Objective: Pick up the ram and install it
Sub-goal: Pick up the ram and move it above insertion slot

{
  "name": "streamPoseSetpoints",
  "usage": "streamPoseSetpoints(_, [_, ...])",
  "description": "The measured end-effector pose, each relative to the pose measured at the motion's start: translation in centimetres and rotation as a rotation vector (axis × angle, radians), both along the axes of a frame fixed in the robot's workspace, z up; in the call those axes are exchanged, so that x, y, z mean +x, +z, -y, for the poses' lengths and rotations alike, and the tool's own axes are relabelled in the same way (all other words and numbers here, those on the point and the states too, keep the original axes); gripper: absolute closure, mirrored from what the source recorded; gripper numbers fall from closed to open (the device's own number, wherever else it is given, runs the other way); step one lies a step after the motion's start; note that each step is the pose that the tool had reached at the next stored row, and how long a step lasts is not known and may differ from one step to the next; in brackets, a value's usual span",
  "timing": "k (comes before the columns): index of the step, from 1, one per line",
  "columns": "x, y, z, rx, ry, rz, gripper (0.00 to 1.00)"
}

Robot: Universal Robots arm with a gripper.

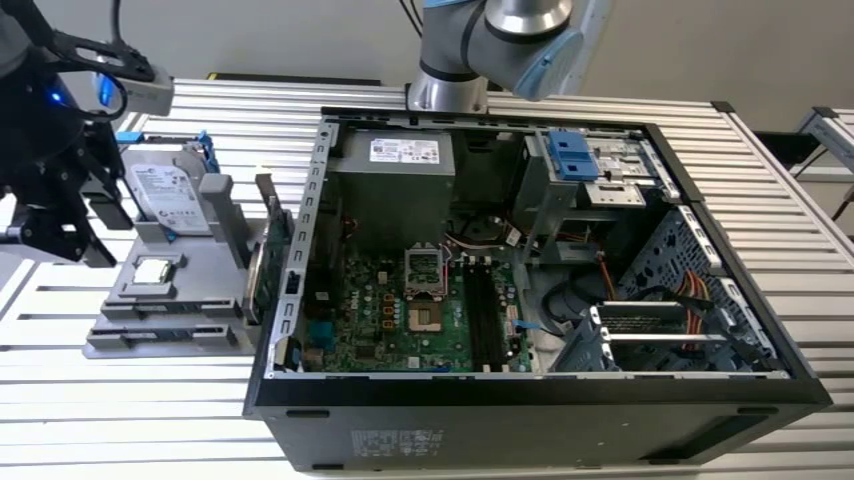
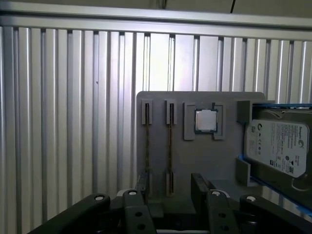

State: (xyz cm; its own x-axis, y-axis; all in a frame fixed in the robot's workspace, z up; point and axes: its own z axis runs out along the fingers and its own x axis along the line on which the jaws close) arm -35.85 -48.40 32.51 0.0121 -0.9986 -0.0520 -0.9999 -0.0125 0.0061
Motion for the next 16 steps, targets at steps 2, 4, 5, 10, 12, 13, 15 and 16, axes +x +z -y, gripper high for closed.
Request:
streamPoseSetpoints(2, [0.01, -0.1, 0.04, -0.0001, -0.002, -0.0001, 0.0])
streamPoseSetpoints(4, [0.01, -0.21, 0.09, 0.0, -0.003, 0.0, 0.0])
streamPoseSetpoints(5, [0.01, -0.26, 0.12, 0.0, -0.004, 0.0, 0.0])
streamPoseSetpoints(10, [0.03, -0.53, 0.22, 0.0001, -0.008, 0.0, 0.0])
streamPoseSetpoints(12, [0.05, -0.63, 0.23, -0.0001, -0.008, -0.0001, 0.0])
streamPoseSetpoints(13, [0.05, -0.69, 0.24, 0.0, -0.008, -0.0001, 0.0])
streamPoseSetpoints(15, [0.06, -0.81, 0.24, 0.0, -0.008, 0.0, 0.0])
streamPoseSetpoints(16, [0.06, -0.86, 0.25, 0.0, -0.008, 0.0, 0.0])
